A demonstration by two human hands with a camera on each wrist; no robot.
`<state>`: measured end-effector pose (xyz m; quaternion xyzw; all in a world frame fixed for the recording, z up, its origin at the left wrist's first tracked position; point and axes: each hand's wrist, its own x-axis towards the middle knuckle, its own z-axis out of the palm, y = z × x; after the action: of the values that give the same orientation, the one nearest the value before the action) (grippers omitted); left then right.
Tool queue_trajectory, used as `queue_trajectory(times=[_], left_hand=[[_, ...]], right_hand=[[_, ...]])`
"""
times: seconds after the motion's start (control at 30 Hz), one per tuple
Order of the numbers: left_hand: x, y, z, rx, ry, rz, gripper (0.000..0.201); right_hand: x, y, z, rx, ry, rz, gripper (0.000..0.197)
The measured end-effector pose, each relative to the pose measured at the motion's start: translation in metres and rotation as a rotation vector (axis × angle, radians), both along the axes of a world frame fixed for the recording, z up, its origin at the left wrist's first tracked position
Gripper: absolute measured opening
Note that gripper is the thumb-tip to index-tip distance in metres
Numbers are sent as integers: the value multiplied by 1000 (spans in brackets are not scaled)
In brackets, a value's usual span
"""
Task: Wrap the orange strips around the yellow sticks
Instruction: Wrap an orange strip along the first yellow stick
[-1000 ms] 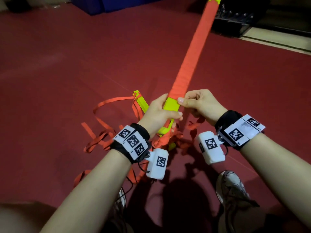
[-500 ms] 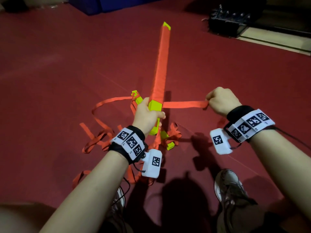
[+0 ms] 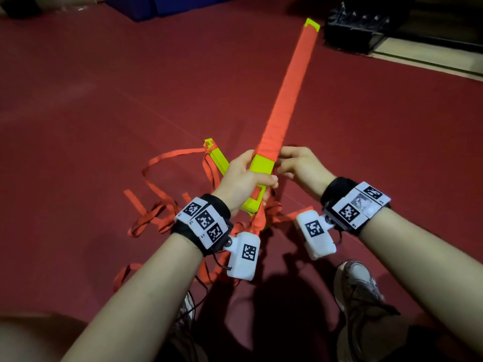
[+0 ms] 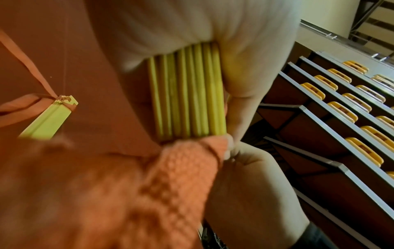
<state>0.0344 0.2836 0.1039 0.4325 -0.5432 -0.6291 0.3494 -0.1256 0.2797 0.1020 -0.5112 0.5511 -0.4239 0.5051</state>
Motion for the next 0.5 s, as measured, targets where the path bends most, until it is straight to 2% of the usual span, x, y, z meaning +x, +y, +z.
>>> queue_trajectory(times=[0.07,0.13,0.17,0.23,0.3,0.43,0.5], left_hand=[[1,3,1,1,11,-23,35],[2,5,1,-4,26,-21,36],[3,5,1,-6,18,-12,35],[5,6,2,-22,-12,18,34],[4,4,0,-41,-44,57,41],[-1,-1,-6,-79,-230,138,84],[0,-4,-5,-186,-458,155,95]], right_hand=[[-2,1,-4,29,-121,-29,40],[-7,3,-7,29,-122,-27,10],[-8,4,-9,23,-79,-20,7],[-9,7,-12,-4,56,-1,20],[-7,7,-10,-35,181,9,20],[-1,7,4,-81,408,-69,18],[2,9,12,-53,363,-58,22]])
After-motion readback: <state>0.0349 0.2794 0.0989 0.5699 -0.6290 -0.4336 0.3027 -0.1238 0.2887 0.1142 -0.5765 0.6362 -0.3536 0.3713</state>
